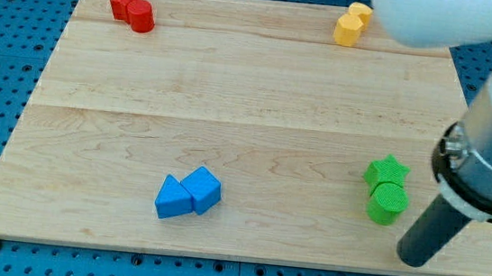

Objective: Separate the green blocks

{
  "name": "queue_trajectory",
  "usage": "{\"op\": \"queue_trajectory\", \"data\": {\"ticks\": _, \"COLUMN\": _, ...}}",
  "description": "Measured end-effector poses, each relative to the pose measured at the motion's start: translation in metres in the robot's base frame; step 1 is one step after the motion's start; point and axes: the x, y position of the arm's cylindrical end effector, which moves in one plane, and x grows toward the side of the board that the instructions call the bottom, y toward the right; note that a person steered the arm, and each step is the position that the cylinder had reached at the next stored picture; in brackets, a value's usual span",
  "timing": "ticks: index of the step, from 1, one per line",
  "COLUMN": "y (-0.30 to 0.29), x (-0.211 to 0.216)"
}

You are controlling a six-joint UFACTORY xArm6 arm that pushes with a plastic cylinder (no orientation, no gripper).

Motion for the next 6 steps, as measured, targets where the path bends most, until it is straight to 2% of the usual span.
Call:
{"op": "queue_trajectory", "data": {"ticks": 3, "y": -0.016, "x": -0.071}}
{"op": "queue_trajectory", "data": {"ticks": 5, "y": -0.079, "x": -0.122}}
{"op": "queue_trajectory", "data": {"ticks": 6, "y": -0.075, "x": -0.09}}
